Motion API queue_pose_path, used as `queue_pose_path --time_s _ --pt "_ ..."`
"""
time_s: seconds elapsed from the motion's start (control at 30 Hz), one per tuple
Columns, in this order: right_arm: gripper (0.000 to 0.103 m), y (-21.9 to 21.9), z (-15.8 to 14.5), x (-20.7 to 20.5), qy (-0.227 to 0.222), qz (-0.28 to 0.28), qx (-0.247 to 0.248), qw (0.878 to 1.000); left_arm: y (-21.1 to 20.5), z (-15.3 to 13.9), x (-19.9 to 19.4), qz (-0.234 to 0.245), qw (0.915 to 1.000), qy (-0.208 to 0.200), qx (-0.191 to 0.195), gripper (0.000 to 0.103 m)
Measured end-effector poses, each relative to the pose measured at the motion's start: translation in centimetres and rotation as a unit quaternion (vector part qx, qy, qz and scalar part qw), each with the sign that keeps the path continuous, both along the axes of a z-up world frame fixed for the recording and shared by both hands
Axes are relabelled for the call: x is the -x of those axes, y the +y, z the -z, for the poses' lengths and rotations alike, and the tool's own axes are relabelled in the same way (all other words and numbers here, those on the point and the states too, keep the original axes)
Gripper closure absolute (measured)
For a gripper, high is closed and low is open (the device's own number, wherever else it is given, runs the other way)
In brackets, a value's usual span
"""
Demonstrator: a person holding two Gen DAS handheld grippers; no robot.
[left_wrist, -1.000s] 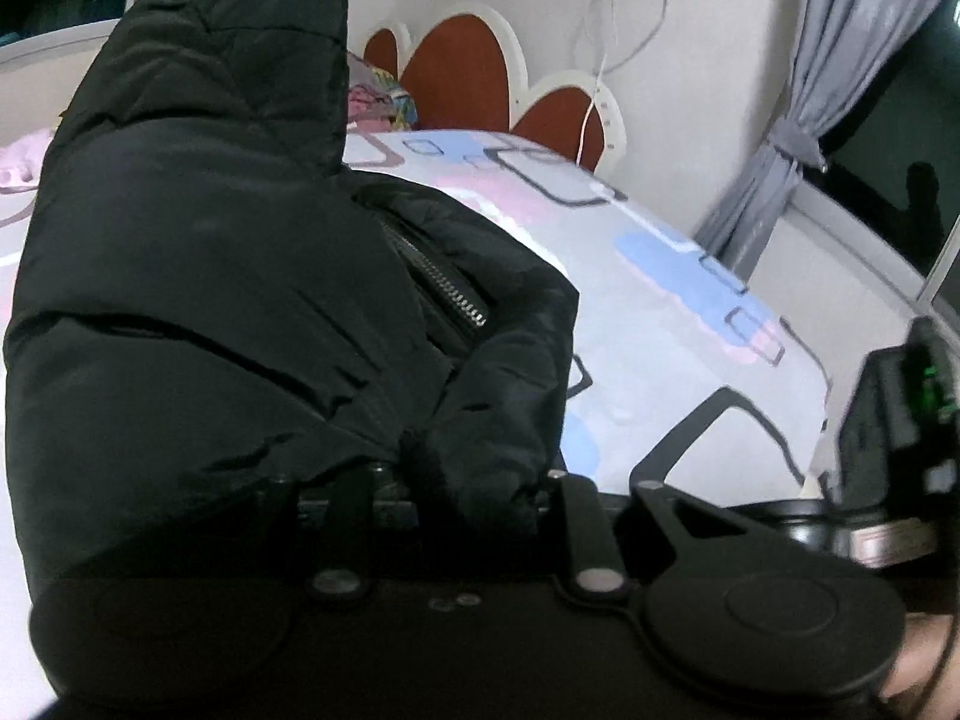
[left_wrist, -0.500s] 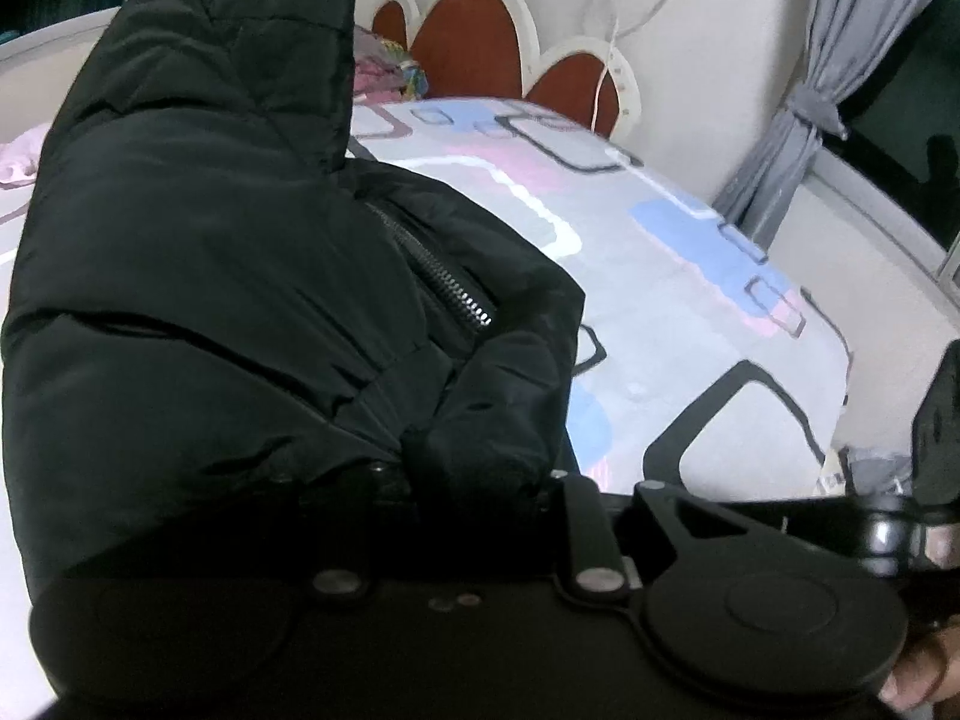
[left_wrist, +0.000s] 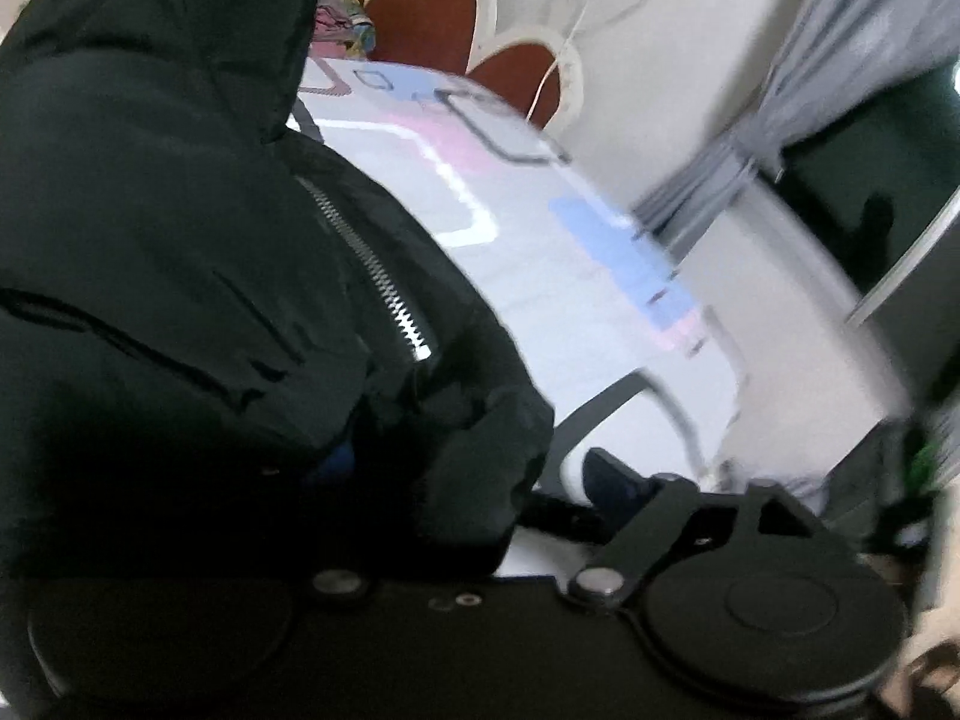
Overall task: Fold large clothes
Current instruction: 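Lower the folded coat onto the bed with both grippers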
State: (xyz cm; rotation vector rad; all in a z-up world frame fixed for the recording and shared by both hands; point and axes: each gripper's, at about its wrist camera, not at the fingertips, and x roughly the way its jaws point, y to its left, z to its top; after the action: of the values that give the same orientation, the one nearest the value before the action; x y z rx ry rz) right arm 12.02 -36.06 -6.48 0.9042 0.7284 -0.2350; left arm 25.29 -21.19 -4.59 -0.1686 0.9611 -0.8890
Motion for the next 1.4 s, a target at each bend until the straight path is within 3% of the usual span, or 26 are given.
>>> queue_pose_path --time_s 0.13,0.27,0.3,0.33,0.43,0.57,0.67,0.73,0.8,1.1,1.33,1.37,1.4 --pt "0.1 0.1 -0.1 0.1 -0.004 -0.001 -0.002 1.0 2.2 0.7 -0.9 -0.021 0.9961 0.041 0.075 0.017" --pt "0.1 0.2 -0.5 0.0 -0.013 -0.004 0.001 1.0 4.3 1.9 -1.9 -0.062 0.9776 0.107 0.17 0.018" --pt "0.1 0.3 -0.6 -0.1 -0.014 -0.006 0.002 1.0 4.7 2.2 -2.0 -0.073 0.9745 0.114 0.179 0.018" --pt "0.1 0.3 -0.7 -0.2 -0.014 -0.008 0.002 1.0 4.8 2.1 -1.8 -0.085 0.9742 0.112 0.176 0.022" --pt "0.1 0.5 -0.8 -0.5 -0.013 -0.011 0.007 1.0 4.6 2.0 -0.7 -0.148 0.9782 0.083 0.12 0.054" --pt "0.1 0.5 -0.7 -0.4 -0.015 -0.018 0.009 1.0 4.6 2.9 -0.5 -0.208 0.9667 0.107 0.105 0.073" --pt "0.1 0.6 -0.9 -0.3 -0.02 -0.023 0.01 0.999 2.7 2.3 -0.7 -0.205 0.974 0.089 0.038 0.074" --pt "0.1 0.6 -1.0 -0.4 -0.02 -0.024 0.012 0.999 0.6 1.6 -0.5 -0.185 0.9811 0.051 -0.027 0.073" --pt "0.099 0.5 -1.1 -0.4 -0.021 -0.023 0.016 0.999 -1.3 1.1 0.1 -0.166 0.9823 0.008 -0.086 0.073" --pt "0.099 -0.4 -1.9 -1.5 -0.042 -0.016 0.001 0.999 -1.6 1.2 0.2 -0.163 0.9818 -0.01 -0.097 0.073" --pt "0.098 -0.1 -1.6 -2.4 -0.037 -0.015 0.004 0.999 -1.3 1.3 0.2 -0.169 0.9813 0.002 -0.091 0.074" --pt "0.096 -0.2 -1.6 -2.4 -0.037 -0.013 0.006 0.999 -1.2 1.3 0.3 -0.169 0.9815 0.002 -0.091 0.074" --pt "0.073 -0.3 -1.6 -2.4 -0.036 -0.008 0.01 0.999 -1.1 1.3 0.3 -0.168 0.9816 0.001 -0.091 0.074"
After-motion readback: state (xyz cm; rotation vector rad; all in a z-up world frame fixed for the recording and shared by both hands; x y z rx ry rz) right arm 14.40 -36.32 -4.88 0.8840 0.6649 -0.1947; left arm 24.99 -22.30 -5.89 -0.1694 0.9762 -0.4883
